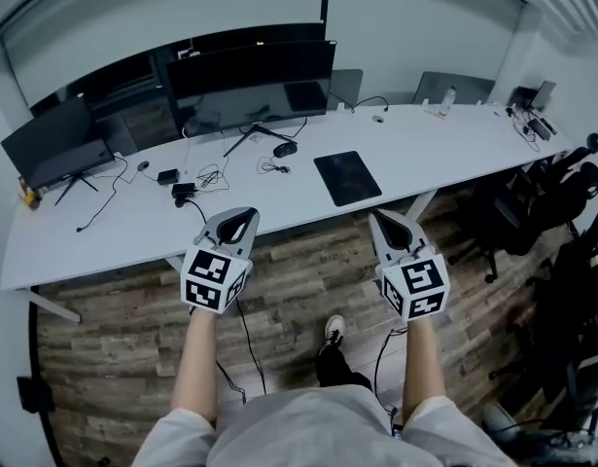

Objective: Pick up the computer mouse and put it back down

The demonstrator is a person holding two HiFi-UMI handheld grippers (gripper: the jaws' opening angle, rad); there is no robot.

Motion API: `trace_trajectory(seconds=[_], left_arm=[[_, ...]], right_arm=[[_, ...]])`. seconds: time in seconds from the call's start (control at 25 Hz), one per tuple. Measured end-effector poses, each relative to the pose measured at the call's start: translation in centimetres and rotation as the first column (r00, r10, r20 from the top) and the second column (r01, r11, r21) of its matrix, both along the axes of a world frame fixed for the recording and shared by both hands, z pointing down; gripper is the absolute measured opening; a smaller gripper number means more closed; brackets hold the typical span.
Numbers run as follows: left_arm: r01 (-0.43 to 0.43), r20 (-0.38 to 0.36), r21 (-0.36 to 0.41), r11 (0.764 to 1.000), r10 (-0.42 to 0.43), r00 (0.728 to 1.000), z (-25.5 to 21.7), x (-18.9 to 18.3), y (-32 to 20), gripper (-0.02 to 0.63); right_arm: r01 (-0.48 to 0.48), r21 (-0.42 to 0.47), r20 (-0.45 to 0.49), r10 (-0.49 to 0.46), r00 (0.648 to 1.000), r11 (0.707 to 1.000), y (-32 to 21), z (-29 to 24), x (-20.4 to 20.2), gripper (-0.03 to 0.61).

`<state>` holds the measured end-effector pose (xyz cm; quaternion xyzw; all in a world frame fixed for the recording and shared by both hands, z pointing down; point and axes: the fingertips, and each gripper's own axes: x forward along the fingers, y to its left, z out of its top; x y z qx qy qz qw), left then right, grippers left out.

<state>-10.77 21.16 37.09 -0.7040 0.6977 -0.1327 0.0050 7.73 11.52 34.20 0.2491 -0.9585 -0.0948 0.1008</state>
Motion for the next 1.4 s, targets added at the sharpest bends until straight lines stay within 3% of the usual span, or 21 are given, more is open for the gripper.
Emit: trace_trajectory(seconds=[0.4,0.68,1.08,1.4], left_arm=[[0.075,-0.032,-0.036,0.997,-0.076,0.997,0.2,-4.3,-16.5,0.015],[0.133,-0.055,-0.062,0.989,-0.136,0.989,0.9,-7.0,-25.6,0.015],[0.187,-0.072,-0.135,0.973,-0.198,0.978,4.2,-10.4,-34.0,0.017],[0.155,-0.090,-0.189,0.970,-0.175,0.981,8.3,-14.5,-38.4,0.018]], right_arm=[[0.093,-0.019,-0.008,-0.093,0.996,0.995,-17.4,0.7,-5.0,0.014],[0.152,-0.039,-0.017,-0.153,0.988,0.988,-26.7,1.1,-7.4,0.012],[0.213,-0.120,-0.013,-0.216,0.976,0.970,-34.8,3.9,-11.0,0.013],[0.163,-0.199,-0.032,-0.172,0.985,0.966,-38.2,7.1,-13.8,0.014]])
